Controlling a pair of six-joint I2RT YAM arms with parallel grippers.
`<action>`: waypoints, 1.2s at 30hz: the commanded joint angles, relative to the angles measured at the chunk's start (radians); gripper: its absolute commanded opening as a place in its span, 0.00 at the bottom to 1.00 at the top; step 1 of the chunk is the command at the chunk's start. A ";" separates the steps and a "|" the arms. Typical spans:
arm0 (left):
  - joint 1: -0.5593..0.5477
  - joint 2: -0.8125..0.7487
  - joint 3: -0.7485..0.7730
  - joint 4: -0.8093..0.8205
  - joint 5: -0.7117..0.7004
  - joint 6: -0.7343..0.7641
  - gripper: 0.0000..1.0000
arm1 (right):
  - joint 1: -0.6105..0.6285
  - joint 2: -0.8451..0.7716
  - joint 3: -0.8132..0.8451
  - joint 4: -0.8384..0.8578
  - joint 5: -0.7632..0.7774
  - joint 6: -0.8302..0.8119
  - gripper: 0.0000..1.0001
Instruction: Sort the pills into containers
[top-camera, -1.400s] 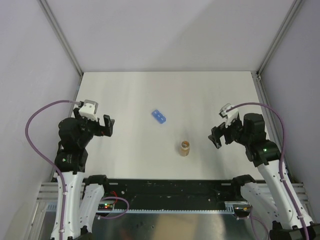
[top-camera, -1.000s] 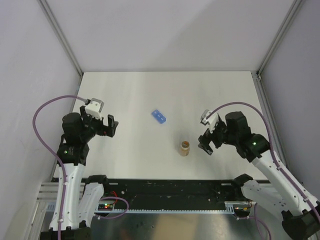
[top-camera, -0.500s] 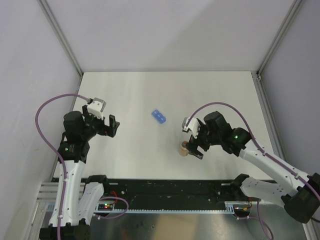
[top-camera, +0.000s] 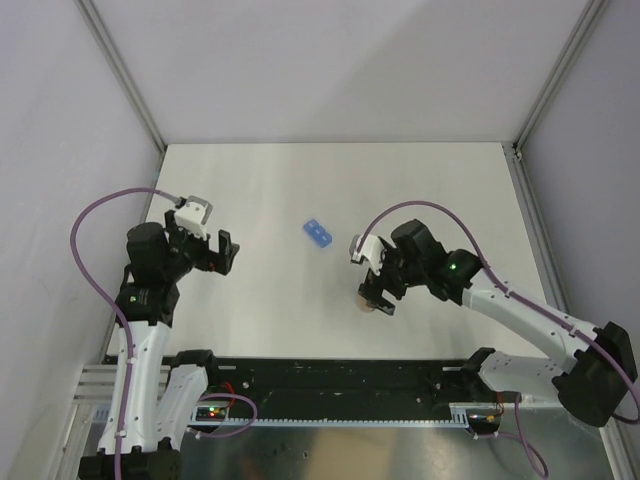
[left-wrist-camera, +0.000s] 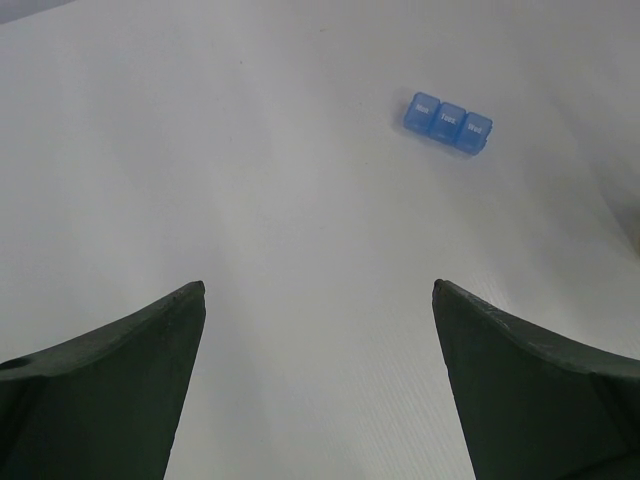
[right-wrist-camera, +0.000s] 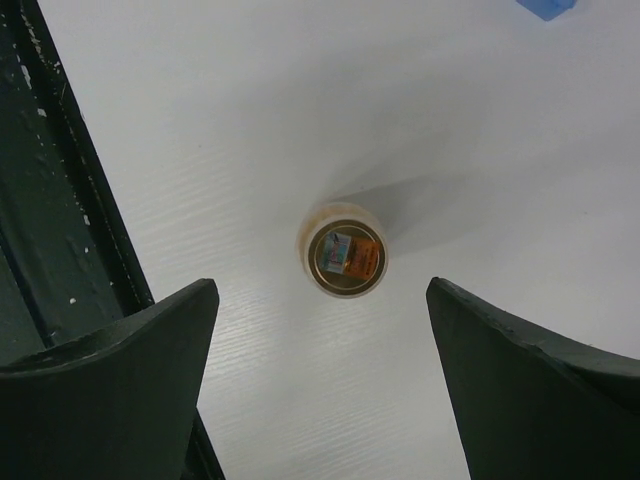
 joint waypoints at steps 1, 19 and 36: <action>0.007 0.004 0.021 0.017 0.033 0.038 0.98 | 0.010 0.042 0.043 0.065 -0.013 0.001 0.90; -0.006 0.047 0.007 0.017 0.007 0.076 0.98 | 0.016 0.544 0.457 0.201 0.122 0.218 0.91; -0.004 0.024 -0.025 0.018 -0.004 0.101 0.98 | -0.010 1.031 0.831 0.149 0.222 0.295 0.87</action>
